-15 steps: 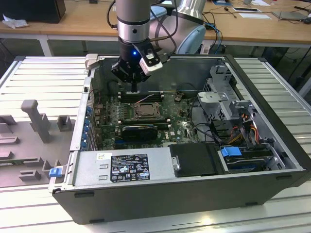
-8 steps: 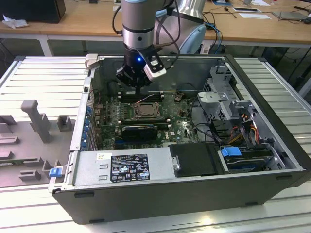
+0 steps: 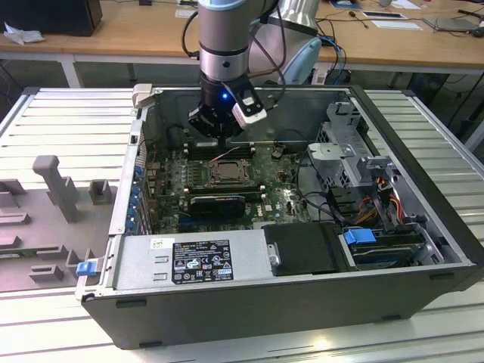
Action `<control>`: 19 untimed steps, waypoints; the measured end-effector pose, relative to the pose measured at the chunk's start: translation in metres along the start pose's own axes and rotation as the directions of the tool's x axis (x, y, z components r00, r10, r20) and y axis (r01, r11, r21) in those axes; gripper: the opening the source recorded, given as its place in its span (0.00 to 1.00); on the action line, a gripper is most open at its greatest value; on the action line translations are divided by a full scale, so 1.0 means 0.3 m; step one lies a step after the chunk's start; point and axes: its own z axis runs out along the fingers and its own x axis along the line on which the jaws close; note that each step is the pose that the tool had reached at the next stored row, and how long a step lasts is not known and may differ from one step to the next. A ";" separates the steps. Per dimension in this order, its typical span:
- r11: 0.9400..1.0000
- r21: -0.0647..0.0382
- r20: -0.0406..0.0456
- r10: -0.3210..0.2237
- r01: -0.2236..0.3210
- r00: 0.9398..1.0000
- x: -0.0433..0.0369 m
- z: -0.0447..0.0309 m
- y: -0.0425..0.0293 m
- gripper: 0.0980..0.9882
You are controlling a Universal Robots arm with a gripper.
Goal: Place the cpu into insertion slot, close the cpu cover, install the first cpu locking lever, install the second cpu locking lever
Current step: 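Install the first cpu locking lever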
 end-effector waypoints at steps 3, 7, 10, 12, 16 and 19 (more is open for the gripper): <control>1.000 0.000 0.000 0.000 0.000 1.000 -0.001 0.004 -0.001 0.01; 1.000 0.000 0.000 0.000 0.000 1.000 -0.001 0.005 -0.001 0.01; 1.000 0.000 0.000 0.000 0.000 1.000 -0.001 0.007 -0.001 0.01; 1.000 0.000 0.000 0.000 0.000 1.000 -0.001 0.009 0.001 0.01; 1.000 0.000 0.000 -0.002 0.002 1.000 -0.007 0.016 0.014 0.01; 1.000 0.000 0.000 -0.002 0.002 1.000 -0.020 0.022 0.019 0.01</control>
